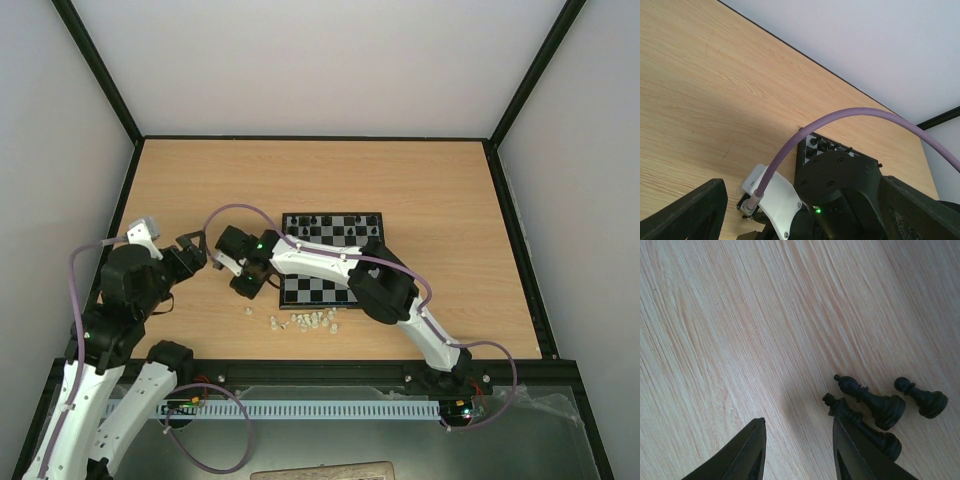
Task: Set up the chess pieces on the board
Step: Pick up the chess piece at the center of the board.
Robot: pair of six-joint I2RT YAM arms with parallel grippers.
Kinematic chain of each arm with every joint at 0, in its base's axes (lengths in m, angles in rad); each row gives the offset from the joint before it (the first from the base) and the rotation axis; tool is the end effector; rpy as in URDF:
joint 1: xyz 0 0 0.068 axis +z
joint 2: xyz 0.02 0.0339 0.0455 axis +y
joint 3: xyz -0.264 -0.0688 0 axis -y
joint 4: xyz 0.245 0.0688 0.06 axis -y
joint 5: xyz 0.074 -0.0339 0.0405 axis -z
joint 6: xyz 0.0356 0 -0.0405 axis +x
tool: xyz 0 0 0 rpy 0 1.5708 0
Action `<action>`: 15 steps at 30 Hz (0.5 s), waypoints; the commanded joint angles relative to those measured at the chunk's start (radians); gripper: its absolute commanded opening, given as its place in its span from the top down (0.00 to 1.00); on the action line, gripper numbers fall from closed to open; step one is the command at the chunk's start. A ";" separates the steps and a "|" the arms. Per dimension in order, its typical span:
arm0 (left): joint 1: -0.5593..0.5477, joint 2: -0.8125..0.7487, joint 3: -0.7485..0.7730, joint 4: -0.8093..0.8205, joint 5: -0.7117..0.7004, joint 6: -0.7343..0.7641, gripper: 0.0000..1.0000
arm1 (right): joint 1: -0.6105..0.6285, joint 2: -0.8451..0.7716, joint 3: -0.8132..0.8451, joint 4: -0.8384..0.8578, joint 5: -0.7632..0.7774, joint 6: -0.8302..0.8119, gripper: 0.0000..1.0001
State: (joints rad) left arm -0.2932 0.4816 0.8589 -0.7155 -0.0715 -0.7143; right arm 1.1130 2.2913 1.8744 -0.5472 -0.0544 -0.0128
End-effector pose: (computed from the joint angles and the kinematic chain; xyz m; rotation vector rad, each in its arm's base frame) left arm 0.0917 -0.0250 0.3455 -0.4571 1.9017 -0.6073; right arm 0.2214 0.4538 0.1775 -1.4114 2.1951 0.4875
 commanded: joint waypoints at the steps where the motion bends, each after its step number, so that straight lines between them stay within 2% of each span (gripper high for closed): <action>1: 0.006 0.003 -0.009 0.017 0.011 0.007 0.15 | -0.002 0.031 0.037 -0.051 0.022 -0.017 0.63; 15: 0.005 0.009 -0.023 0.030 0.024 0.003 0.15 | -0.013 0.068 0.084 -0.047 0.023 -0.027 0.63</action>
State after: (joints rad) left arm -0.2932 0.4854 0.8474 -0.7071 -0.0566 -0.7147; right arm 1.1080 2.3295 1.9228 -0.5488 -0.0391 -0.0231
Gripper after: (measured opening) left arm 0.846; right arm 0.368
